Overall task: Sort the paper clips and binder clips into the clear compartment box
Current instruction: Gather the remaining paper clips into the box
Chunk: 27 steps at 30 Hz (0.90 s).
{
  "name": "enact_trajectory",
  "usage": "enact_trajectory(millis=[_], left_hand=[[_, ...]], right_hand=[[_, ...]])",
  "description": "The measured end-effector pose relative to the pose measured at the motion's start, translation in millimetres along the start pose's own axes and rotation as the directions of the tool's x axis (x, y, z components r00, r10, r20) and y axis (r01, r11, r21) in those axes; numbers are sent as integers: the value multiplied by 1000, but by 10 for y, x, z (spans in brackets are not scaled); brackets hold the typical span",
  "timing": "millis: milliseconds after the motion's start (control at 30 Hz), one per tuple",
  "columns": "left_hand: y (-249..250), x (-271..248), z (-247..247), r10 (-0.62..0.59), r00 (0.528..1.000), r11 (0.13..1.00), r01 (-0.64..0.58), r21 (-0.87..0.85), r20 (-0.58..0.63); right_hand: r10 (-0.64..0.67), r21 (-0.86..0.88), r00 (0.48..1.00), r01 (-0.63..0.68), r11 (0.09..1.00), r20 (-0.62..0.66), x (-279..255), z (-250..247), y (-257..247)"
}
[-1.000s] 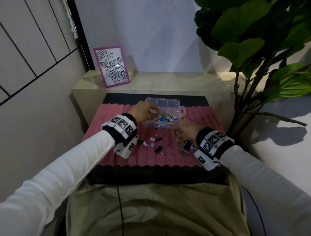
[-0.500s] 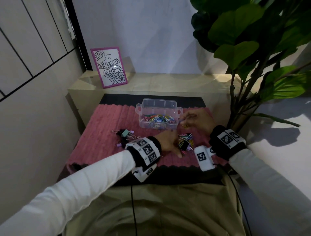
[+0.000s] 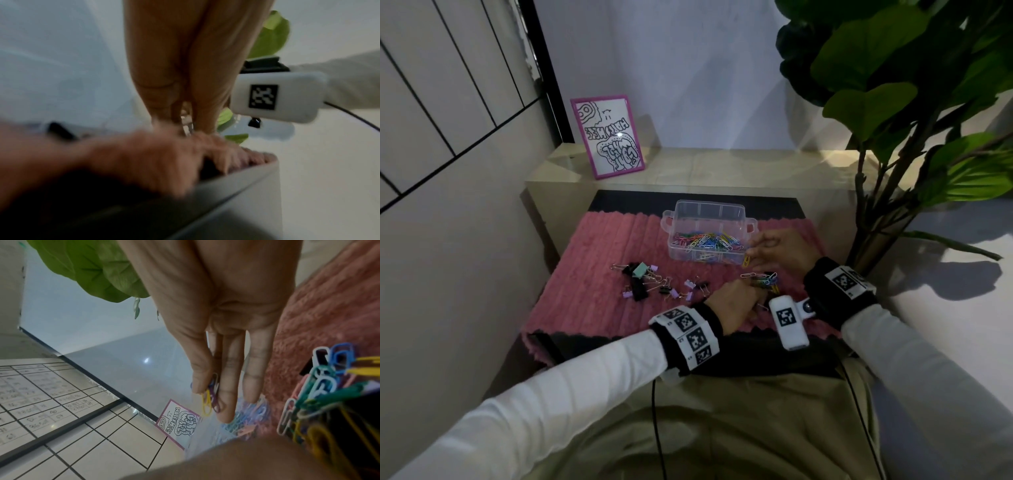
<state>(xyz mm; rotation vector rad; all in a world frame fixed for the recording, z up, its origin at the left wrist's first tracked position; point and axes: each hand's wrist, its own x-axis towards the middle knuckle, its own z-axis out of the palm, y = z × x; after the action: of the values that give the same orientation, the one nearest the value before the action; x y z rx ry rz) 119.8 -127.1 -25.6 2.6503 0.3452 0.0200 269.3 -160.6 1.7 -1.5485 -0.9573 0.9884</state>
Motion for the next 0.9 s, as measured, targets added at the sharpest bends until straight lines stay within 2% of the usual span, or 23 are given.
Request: enact_trajectory(millis=[100,200,267,367,433,567,700,767,800,867,900], left_hand=[[-134,7,-138,-63,993,963,86,-255,95],[-285,-70,-291,-173,973,742,232,-629,154],[-397,-162,-407,-223,965,626,251,-738,139],[-577,-353,-544,-288,954,497,223,-839,83],[-706,-513,-594,-333,941,449,211,-868,57],[-885,-785,-646,-401,915,408,210,-889,32],[-940,-916,-663,-458,889,417,217,-883,2],[-953,-979,-671,-487,873,403,203,-892,-20],[-964,-1022,-683,-502,865,388,192,-901,-32],[-1013,-1137,-721,-538,841,357,166,-919,-57],[-1055,-1207,-745,-557,827,350,151,-925,-75]], right_hand=[[-2,10,1000,2,1000,-23,-6,-7,6],[22,42,999,-20,999,-49,8,-30,32],[52,78,997,-48,996,-60,13,-51,54],[70,121,996,-63,991,-49,3,-83,66],[71,127,997,-66,990,-36,9,-89,47],[10,55,1000,-8,998,-24,173,-12,-99],[-19,43,998,21,999,-58,481,121,-283],[-9,-72,998,5,997,-55,594,191,-323],[-15,-207,999,5,978,-49,628,217,-323],[-68,-508,996,31,861,-54,631,263,-312],[-105,-597,993,54,800,-51,580,276,-307]])
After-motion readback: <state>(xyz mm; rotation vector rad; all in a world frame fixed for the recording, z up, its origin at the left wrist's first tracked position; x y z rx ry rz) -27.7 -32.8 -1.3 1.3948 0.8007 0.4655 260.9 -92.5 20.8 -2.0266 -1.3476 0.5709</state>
